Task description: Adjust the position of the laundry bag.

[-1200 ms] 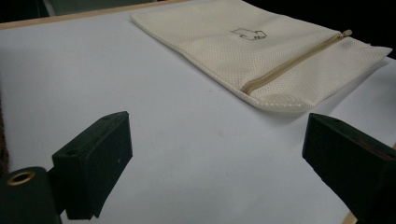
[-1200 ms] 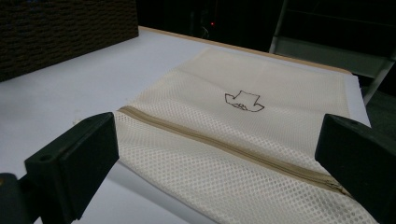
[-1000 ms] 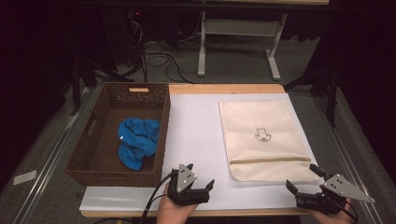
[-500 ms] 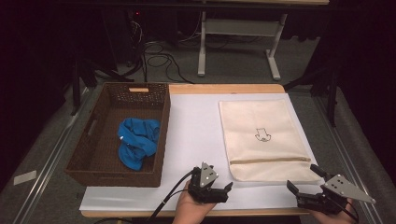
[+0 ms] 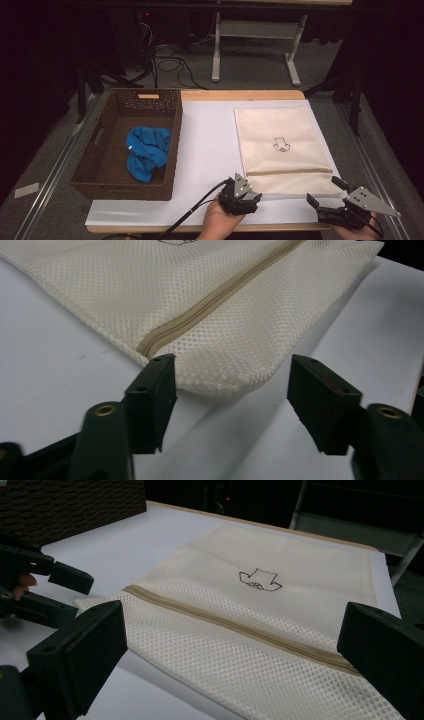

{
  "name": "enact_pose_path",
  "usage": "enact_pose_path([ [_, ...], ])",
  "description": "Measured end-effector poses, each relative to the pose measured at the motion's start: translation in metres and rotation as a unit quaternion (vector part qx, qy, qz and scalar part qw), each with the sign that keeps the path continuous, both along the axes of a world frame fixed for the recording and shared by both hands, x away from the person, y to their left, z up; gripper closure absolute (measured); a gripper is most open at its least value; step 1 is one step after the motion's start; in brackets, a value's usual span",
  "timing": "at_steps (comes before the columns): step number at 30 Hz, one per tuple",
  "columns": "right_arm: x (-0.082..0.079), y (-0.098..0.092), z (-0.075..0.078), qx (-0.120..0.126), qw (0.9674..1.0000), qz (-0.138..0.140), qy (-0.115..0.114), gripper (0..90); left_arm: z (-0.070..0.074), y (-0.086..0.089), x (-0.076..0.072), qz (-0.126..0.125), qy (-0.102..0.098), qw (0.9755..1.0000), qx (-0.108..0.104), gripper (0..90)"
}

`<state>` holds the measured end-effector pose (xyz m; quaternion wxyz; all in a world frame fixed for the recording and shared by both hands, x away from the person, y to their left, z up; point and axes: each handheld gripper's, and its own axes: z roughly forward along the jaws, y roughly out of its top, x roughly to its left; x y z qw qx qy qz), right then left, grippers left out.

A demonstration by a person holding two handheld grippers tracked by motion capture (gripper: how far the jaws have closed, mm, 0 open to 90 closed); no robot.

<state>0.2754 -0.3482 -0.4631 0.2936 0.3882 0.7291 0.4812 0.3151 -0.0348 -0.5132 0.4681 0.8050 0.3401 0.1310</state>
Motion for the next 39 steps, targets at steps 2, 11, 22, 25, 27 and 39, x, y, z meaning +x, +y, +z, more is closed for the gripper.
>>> enact_pose_path([
  [2, 0.0, 0.0, 0.0, 0.001, 1.0, 0.0, 0.001, 0.2, 0.0, -0.001, 0.001, -0.007, 0.002, 1.0, 0.004, 55.0],
  [11, 0.0, 0.0, -0.001, 0.0, 1.0, 0.002, 0.003, 0.2, 0.001, 0.003, 0.0, 0.005, -0.001, 0.9997, 0.022, 85.7],
  [22, 0.005, 0.006, -0.006, -0.002, 0.9997, 0.01, 0.024, 0.2, 0.024, 0.051, -0.005, 0.029, -0.025, 0.9981, 0.048, 85.9],
  [25, 0.006, 0.005, -0.008, -0.011, 0.9995, 0.003, 0.03, 1.5, 0.013, 0.067, -0.009, 0.039, -0.013, 0.999, 0.02, 85.9],
  [27, 0.009, 0.002, -0.011, -0.013, 0.999, -0.007, 0.042, 4.4, 0.013, 0.07, -0.007, 0.034, 0.001, 0.9994, 0.011, 85.9],
  [39, 0.027, -0.021, -0.036, -0.026, 0.988, -0.068, 0.136, 29.3, 0.013, 0.07, -0.009, 0.022, -0.003, 0.9995, 0.02, 85.4],
])
